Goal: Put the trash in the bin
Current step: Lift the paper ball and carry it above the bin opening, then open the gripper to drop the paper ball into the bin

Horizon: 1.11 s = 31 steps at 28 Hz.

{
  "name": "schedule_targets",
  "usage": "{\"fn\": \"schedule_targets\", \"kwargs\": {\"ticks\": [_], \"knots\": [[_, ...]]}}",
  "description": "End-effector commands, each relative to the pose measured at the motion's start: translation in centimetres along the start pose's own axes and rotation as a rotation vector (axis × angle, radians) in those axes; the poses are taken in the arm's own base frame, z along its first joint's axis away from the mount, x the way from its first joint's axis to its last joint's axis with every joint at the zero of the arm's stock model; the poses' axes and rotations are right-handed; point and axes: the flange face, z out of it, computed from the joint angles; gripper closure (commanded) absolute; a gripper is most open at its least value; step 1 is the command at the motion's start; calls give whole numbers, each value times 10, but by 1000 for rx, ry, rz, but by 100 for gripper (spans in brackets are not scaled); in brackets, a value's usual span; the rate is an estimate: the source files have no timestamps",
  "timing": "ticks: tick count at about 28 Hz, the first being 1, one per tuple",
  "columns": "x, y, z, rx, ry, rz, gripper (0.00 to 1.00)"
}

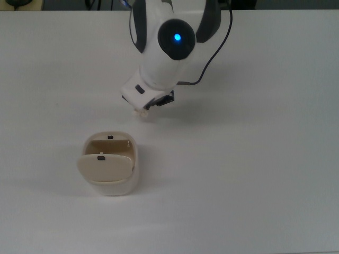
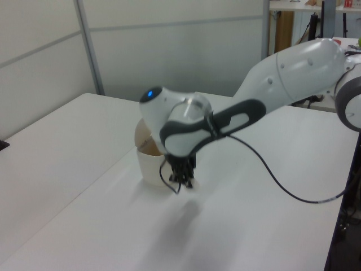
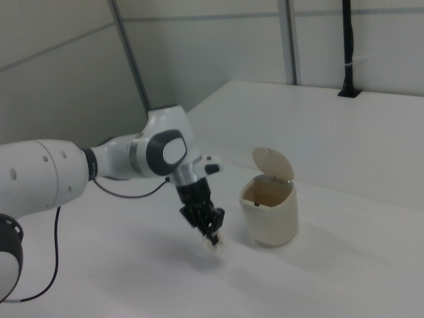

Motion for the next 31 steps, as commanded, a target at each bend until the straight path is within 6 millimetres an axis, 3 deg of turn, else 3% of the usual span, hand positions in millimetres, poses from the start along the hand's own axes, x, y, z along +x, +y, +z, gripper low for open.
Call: {"fn": "schedule_targets", "kwargs": {"ticks": [1,5,10,17,21,31], "knots": [[-9,81,-66,111,112,143,88],[-7,105,-91,242,163,141,87],[-4,117,-88,292,176,167,86],[11,121,-103,371,336,223,79],[21,138,-114,411,485,292,79],[35,142,-105,408,570,327,75]]}}
